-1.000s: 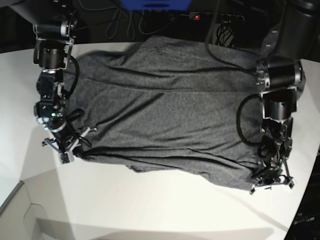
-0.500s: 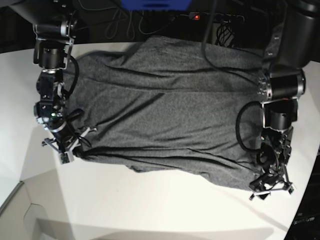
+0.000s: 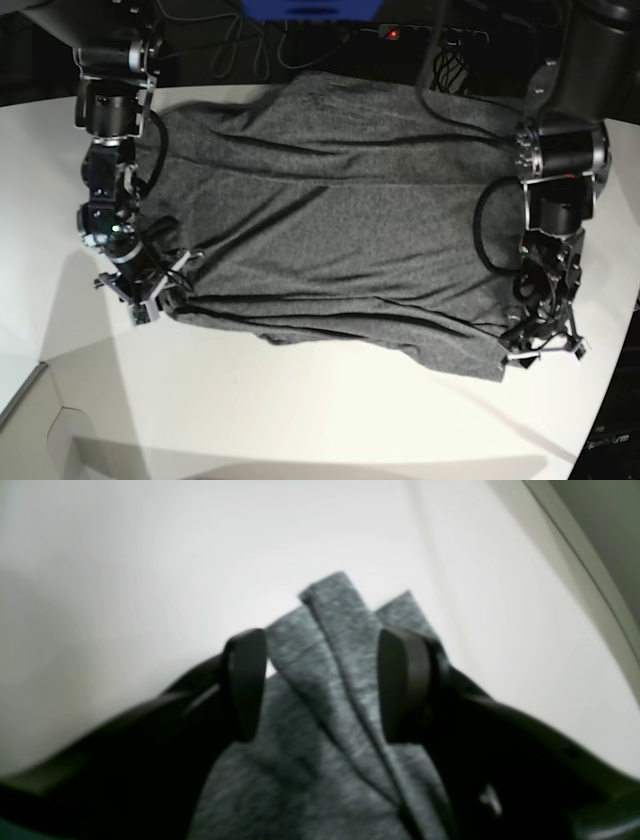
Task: Layout the t-shirt on the table in an organized manner, then fold the t-shirt properly
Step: 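Pull the held hem with both grippers away from the collar, then release the hem and move the right gripper to the collar corner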
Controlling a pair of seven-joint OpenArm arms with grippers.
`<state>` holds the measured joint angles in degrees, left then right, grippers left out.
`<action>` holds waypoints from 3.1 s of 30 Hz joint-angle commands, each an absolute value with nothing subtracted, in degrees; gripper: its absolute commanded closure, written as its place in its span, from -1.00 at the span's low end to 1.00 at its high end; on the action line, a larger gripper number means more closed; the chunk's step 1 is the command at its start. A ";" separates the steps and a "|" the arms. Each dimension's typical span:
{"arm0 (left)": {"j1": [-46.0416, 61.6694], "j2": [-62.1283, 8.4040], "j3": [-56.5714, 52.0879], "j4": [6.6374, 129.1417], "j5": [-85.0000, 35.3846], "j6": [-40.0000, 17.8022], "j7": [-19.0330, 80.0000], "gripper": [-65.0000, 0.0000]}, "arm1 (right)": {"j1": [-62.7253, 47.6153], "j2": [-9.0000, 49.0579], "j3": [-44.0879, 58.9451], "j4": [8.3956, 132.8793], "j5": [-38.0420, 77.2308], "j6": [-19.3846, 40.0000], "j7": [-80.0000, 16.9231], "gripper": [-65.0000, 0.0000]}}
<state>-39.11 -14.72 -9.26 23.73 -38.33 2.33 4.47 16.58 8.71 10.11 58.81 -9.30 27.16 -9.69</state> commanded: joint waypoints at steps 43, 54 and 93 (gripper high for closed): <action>-36.62 -16.57 0.84 16.22 -34.95 1.71 -8.57 -0.07 | -16.48 2.15 7.87 99.47 -8.84 27.03 -8.40 -0.08; -37.76 -16.92 0.75 17.71 -35.30 1.71 -8.48 -0.07 | -18.33 1.80 9.27 100.35 -8.84 27.03 -8.40 -0.08; 30.46 -11.65 -47.87 97.80 -34.77 1.54 33.01 -0.07 | -23.96 1.54 17.19 103.52 -8.75 27.03 -8.31 -0.30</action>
